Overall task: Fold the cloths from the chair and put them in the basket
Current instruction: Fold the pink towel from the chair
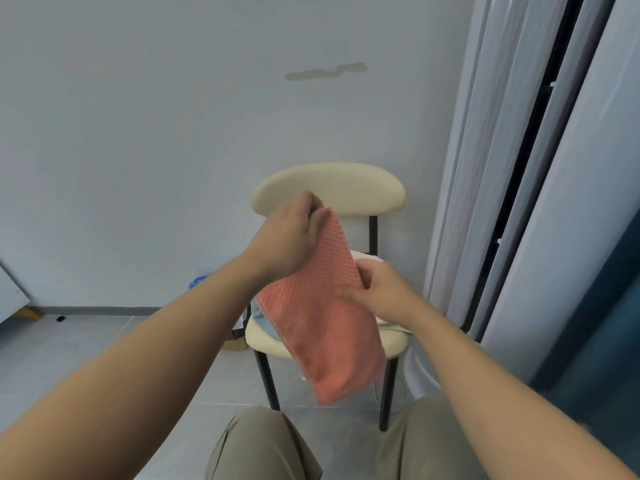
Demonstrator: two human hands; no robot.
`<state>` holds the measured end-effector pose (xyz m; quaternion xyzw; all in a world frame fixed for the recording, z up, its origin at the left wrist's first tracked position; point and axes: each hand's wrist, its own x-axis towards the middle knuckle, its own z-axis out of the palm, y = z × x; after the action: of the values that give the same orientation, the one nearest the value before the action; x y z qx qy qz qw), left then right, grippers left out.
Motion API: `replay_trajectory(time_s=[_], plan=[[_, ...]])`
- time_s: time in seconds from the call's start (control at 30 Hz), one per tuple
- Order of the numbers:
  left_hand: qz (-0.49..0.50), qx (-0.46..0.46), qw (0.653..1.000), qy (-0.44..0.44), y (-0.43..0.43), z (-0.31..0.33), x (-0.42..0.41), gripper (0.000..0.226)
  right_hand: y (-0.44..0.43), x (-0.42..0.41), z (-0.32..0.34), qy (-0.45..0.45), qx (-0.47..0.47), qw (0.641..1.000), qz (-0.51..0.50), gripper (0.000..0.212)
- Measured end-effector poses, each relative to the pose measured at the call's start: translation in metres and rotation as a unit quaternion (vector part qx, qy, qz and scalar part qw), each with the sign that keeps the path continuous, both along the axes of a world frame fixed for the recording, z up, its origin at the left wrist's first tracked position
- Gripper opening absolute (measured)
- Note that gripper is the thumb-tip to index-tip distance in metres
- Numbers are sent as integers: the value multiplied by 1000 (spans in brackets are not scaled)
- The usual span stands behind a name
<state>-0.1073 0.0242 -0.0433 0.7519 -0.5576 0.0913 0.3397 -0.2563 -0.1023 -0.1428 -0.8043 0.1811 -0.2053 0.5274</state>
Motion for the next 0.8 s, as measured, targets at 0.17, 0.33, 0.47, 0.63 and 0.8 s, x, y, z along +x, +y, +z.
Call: replay_trajectory(time_s=[0.17,0.33,0.47,0.63,0.8], plan=[[22,-3,998,-55,0,20,12,25,5,-2,-52,39,27,999,-4,17],[95,-21,994,-52,9,40,36,27,4,-10,-76,29,107,994,-8,28],[132,-50,990,-16,18,48,53,28,2,-20,-94,51,141,988,-33,21],[142,-60,988,9,21,44,55,29,0,-19,-113,49,288,952,-90,23],[141,-84,986,26,22,42,58,25,-1,-15,-113,32,387,915,-107,30]])
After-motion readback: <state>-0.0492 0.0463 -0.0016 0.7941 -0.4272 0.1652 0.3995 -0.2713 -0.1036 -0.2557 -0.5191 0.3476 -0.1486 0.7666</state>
